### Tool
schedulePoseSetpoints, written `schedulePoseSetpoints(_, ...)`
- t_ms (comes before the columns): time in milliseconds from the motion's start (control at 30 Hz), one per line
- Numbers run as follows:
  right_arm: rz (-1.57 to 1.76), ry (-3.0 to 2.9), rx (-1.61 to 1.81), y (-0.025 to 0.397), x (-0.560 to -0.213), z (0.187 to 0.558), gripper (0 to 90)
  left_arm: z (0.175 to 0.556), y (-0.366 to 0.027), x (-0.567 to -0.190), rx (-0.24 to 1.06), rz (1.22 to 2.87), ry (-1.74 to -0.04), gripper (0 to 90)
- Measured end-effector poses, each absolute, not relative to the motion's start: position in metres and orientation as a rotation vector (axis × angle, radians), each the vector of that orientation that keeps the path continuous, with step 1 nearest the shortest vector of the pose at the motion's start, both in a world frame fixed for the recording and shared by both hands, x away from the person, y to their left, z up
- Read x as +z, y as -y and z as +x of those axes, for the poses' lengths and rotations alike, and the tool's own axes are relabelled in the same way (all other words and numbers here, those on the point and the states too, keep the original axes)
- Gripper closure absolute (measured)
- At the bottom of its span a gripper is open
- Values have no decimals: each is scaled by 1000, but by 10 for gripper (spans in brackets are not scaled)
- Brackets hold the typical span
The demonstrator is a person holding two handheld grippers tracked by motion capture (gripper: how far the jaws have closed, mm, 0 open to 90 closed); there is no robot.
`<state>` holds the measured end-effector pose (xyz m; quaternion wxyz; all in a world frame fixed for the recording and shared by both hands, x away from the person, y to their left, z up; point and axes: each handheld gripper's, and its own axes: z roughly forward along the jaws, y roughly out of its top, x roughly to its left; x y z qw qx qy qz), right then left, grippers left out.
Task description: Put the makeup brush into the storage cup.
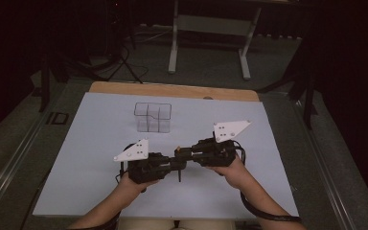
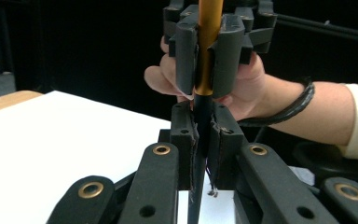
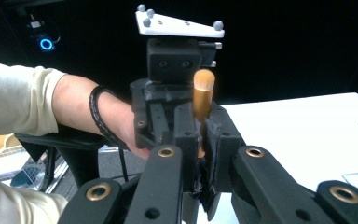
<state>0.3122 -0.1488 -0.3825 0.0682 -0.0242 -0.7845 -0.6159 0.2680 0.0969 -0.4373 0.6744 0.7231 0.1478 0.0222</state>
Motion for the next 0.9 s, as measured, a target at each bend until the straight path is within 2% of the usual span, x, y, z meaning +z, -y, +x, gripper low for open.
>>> schedulePoseSetpoints(433,-79,2352,-1835,147,-386,314,827,265,-99,-438,72,1648,-330,841)
schedulePoseSetpoints(467,-89,2354,-1842,147,-385,314,702,265,-99,-437,74,1652,-333,841)
schedulePoseSetpoints(533,-104,2360,-1840,147,-385,315,683,265,-100,-437,77,1653,-333,841)
schedulePoseSetpoints(600,-122,2361,-1850,148,-385,316,608,266,-101,-437,76,1654,-345,842)
schedulePoseSetpoints(700,-131,2368,-1867,151,-384,317,581,266,-106,-437,86,1650,-360,841)
schedulePoseSetpoints(900,-168,2380,-1892,160,-378,318,466,270,-120,-432,124,1627,-392,841)
